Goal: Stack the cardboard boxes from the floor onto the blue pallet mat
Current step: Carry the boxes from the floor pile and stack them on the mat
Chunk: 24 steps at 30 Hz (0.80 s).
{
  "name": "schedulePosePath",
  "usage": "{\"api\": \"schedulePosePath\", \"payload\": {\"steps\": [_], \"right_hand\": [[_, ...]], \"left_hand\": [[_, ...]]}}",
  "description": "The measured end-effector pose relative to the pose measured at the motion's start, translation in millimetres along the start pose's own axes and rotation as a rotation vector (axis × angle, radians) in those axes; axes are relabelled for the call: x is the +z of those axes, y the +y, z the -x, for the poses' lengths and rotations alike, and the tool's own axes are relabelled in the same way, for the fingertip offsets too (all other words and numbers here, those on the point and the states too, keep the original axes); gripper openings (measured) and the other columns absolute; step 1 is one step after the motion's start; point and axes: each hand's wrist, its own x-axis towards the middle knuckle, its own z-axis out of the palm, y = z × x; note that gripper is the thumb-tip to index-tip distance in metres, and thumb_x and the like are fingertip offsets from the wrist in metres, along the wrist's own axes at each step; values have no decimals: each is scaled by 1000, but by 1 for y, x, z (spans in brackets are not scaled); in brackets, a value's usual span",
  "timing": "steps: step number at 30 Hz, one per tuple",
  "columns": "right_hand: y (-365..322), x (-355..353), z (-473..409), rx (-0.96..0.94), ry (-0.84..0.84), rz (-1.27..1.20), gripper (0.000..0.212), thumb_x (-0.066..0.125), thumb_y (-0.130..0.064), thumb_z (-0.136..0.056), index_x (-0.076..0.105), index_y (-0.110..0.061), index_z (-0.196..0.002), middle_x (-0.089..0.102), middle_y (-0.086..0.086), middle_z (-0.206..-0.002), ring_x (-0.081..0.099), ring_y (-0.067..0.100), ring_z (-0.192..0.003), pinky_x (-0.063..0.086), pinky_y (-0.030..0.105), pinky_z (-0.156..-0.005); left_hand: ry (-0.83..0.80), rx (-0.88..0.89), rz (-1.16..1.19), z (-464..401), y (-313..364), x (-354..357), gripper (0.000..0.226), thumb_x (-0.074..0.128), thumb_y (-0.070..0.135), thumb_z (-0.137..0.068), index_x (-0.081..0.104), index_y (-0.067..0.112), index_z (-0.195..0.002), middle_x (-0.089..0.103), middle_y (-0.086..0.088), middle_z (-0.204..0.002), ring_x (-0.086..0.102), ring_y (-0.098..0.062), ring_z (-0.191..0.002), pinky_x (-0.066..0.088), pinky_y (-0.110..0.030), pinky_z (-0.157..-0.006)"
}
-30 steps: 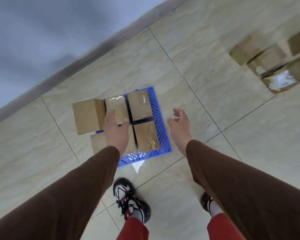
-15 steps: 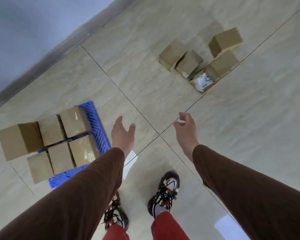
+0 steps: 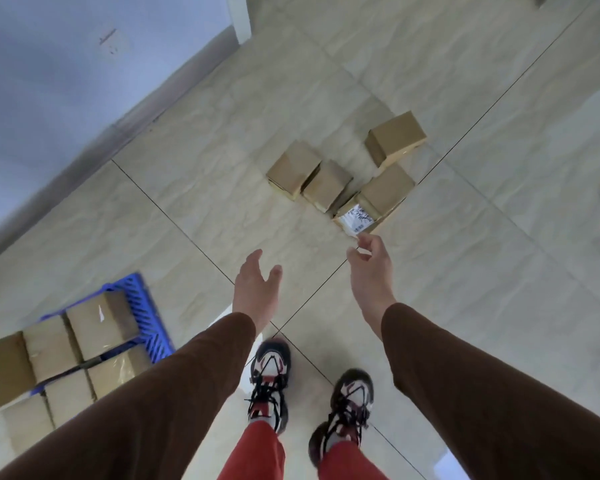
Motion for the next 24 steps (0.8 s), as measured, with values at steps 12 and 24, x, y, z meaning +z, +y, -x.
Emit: {"api": "schedulePosePath", "payload": {"steps": [12, 24], "right_hand": [[-16, -125, -166, 49, 72, 68, 27, 51, -25, -101, 54, -28, -127, 57, -5, -129, 59, 13, -106, 52, 46, -98], [-68, -157, -356, 212, 148, 59, 59, 36, -37, -105, 20, -29, -161, 25, 3, -167, 29, 26, -151, 30, 42, -114]], "left_hand": [[-21, -50, -79, -82, 112, 82, 57, 50, 32, -102, 34, 17, -154, 36, -6, -159, 34, -22, -146, 29, -37, -118], [38, -3, -197, -260, 205, 122, 66, 49, 32, -103, 20, 15, -160, 19, -9, -167, 20, -26, -153, 19, -39, -123]]}}
